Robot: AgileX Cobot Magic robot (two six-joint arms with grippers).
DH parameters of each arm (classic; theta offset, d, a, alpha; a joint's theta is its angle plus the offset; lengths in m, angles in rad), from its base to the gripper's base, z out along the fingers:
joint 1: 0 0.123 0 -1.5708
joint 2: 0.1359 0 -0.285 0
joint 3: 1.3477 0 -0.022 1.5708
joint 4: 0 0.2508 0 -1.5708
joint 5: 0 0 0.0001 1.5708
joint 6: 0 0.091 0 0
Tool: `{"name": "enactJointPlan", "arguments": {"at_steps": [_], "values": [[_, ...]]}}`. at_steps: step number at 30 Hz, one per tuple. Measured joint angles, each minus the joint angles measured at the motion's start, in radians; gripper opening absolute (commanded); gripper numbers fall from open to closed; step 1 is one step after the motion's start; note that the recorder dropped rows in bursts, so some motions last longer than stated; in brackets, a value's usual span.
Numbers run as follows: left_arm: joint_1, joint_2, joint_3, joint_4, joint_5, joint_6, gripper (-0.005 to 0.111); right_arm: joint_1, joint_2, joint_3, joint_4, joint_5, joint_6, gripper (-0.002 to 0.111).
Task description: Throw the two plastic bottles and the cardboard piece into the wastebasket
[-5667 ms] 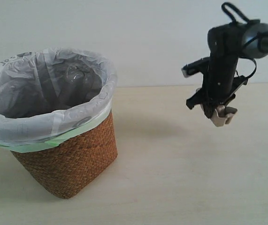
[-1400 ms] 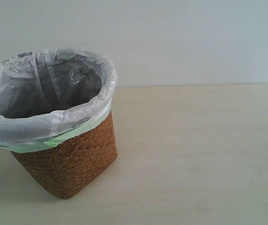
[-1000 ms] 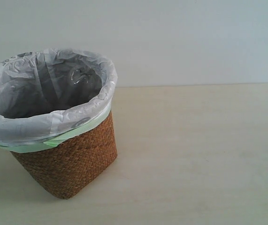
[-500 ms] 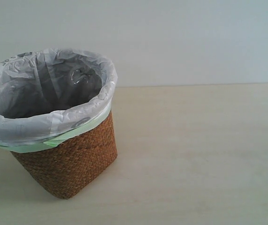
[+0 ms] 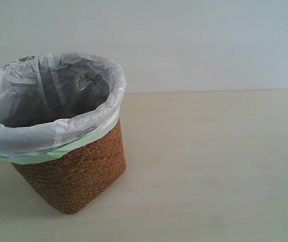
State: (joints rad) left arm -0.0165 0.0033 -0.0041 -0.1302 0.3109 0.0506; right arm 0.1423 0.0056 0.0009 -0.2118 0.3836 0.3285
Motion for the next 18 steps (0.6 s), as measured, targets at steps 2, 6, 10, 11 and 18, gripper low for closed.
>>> {"name": "enactJointPlan", "arguments": {"at_steps": [2, 6, 10, 11, 18], "values": [[0.000, 0.000, 0.000, 0.000, 0.000, 0.000, 0.004, 0.000, 0.000, 0.000, 0.042, 0.005, -0.022, 0.007], [0.000, 0.000, 0.000, 0.000, 0.000, 0.000, 0.004, 0.000, -0.001, 0.000, 0.225, -0.007, -0.284, 0.007], [0.000, 0.000, 0.000, 0.000, 0.000, 0.000, 0.004, 0.000, -0.001, 0.000, 0.323, -0.007, -0.383, 0.007], [0.000, 0.000, 0.000, 0.000, 0.000, 0.000, 0.004, 0.000, -0.001, 0.000, 0.325, -0.007, -0.388, 0.007], [0.000, 0.000, 0.000, 0.000, 0.000, 0.000, 0.004, 0.000, -0.001, 0.000, 0.335, -0.007, -0.395, 0.007]]}}
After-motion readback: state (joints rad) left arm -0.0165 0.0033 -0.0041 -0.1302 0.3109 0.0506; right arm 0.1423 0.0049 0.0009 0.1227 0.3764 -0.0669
